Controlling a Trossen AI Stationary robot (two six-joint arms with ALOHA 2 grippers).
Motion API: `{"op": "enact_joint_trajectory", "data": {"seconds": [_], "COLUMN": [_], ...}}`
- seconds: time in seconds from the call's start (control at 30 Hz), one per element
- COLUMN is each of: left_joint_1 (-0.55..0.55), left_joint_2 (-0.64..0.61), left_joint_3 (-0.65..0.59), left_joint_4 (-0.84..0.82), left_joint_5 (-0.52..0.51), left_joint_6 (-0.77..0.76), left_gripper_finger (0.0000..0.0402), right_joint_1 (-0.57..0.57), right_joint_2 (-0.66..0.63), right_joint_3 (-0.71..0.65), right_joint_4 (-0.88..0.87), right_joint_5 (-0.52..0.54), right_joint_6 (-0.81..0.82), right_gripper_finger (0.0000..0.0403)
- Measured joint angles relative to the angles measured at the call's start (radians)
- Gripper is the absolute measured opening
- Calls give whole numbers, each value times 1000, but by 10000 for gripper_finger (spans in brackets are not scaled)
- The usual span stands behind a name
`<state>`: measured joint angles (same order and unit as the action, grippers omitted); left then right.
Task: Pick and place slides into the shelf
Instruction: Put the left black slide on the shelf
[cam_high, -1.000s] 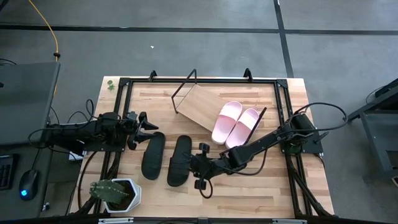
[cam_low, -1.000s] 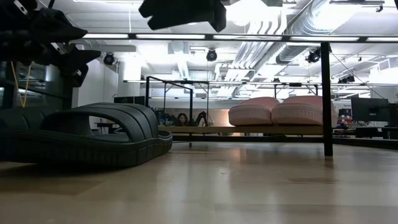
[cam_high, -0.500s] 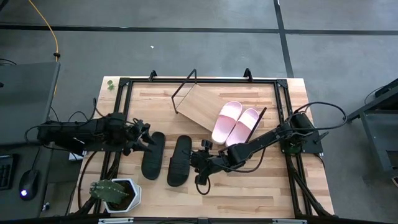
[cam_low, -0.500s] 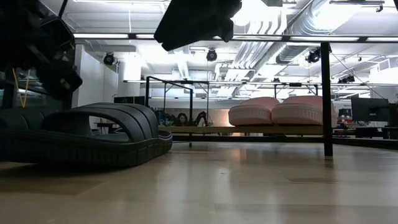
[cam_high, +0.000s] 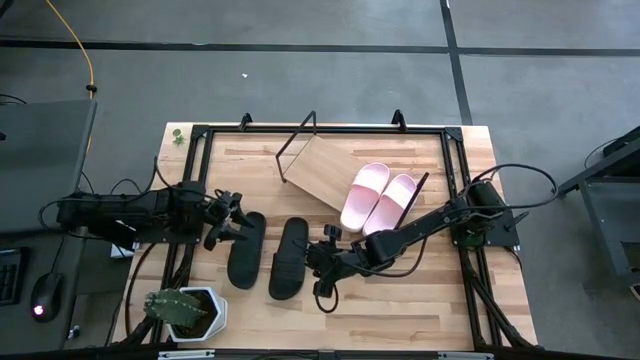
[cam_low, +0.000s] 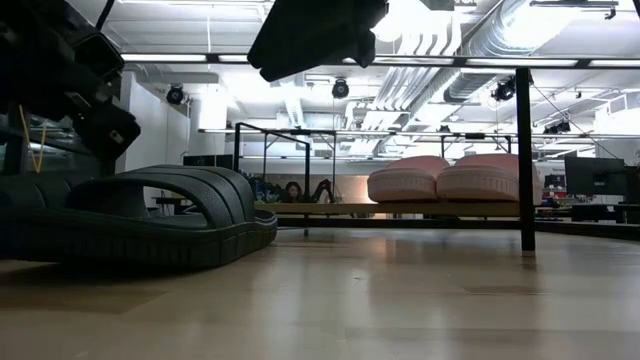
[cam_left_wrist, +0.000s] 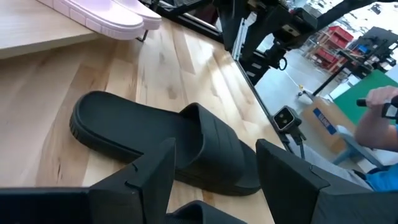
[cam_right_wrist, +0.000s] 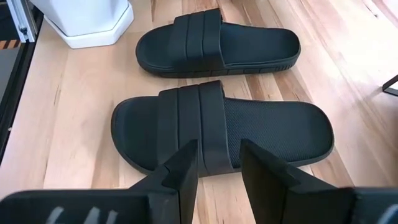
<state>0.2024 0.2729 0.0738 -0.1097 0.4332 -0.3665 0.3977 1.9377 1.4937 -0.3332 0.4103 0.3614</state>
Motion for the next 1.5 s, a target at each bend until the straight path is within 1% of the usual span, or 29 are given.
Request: {"op": "enact_joint_trajectory", "data": {"seconds": [0.1, 0.17, 0.27, 0.3, 0.43, 0.67, 0.8, 0.9, 0.97, 1.03, 1.17, 1.27, 1.5], "left_joint_1": [0, 0, 0, -2, 0, 0, 0, 0, 0, 0, 0, 0, 0], "left_joint_2": [0, 0, 1, 4, 11, 22, 27, 27, 27, 28, 71, 131, 328], "left_joint_3": [8, 37, 98, 102, 106, 105, 105, 105, 105, 119, 218, 324, 583], "left_joint_4": [-25, -101, -263, -265, -238, -303, -271, -166, -72, -38, -114, -178, -449], "left_joint_5": [0, -7, -48, -64, -63, -64, -75, -63, -55, -54, -51, -51, -60], "left_joint_6": [-1, 4, 34, 37, 7, -133, -176, -185, -193, -205, -166, -136, -29], "left_gripper_finger": [205, 205, 205, 205, 205, 205, 205, 205, 205, 205, 205, 205, 205], "right_joint_1": [0, 0, 0, 0, 0, -1, -12, -32, -51, -72, -105, -119, -117], "right_joint_2": [0, 0, 0, 0, 0, 0, 0, 0, -1, -4, -4, -4, -4], "right_joint_3": [0, 0, 0, 0, 0, -1, -1, -1, -1, -1, -1, -1, -1], "right_joint_4": [0, -5, -26, -33, -65, -136, -169, -172, -173, -173, -176, -177, -177], "right_joint_5": [0, 0, -1, -1, -2, -3, -3, -6, -30, -64, -111, -143, -153], "right_joint_6": [-2, -2, -3, -3, -3, -12, -60, -75, -75, -73, -66, -74, -104], "right_gripper_finger": [108, 108, 108, 108, 108, 108, 108, 108, 108, 108, 108, 108, 108]}}
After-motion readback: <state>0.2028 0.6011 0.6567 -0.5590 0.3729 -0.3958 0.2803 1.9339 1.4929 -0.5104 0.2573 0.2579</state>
